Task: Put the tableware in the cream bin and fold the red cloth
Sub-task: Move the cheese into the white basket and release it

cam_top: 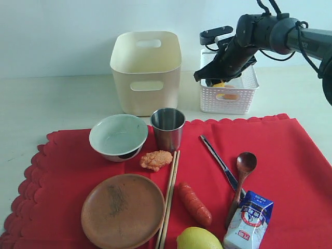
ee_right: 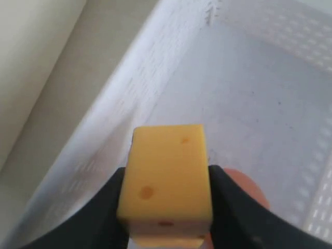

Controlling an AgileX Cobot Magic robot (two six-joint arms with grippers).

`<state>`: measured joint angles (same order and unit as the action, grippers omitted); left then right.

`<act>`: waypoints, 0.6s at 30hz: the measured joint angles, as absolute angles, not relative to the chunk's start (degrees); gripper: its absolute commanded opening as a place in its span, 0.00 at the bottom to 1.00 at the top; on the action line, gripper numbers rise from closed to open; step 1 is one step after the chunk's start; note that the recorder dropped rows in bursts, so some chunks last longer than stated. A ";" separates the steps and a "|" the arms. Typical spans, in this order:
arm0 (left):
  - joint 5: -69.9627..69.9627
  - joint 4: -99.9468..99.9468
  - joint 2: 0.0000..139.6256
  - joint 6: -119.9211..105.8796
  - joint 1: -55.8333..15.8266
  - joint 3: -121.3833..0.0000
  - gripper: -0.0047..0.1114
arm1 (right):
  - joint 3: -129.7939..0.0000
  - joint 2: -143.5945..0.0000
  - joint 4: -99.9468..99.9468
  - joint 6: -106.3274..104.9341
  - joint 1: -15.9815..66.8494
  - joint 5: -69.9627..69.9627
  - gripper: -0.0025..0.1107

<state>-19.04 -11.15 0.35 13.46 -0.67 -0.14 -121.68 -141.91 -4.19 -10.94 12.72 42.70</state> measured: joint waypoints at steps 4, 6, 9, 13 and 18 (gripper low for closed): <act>-19.04 -11.15 0.35 13.46 -0.67 -0.14 0.43 | -121.78 -142.00 -4.19 -10.94 12.72 43.76 0.36; -19.04 -11.15 0.35 13.46 -0.67 -0.14 0.43 | -121.81 -142.00 -4.19 -10.94 12.72 44.12 0.42; -19.04 -11.15 0.35 13.46 -0.67 -0.14 0.43 | -121.89 -142.00 -4.19 -10.94 12.72 44.65 0.49; -19.04 -11.15 0.35 13.46 -0.67 -0.14 0.43 | -123.58 -142.00 -4.19 -10.94 12.72 47.56 0.54; -19.04 -11.15 0.35 13.46 -0.67 -0.14 0.43 | -126.26 -140.77 -2.61 -10.94 12.72 53.12 0.54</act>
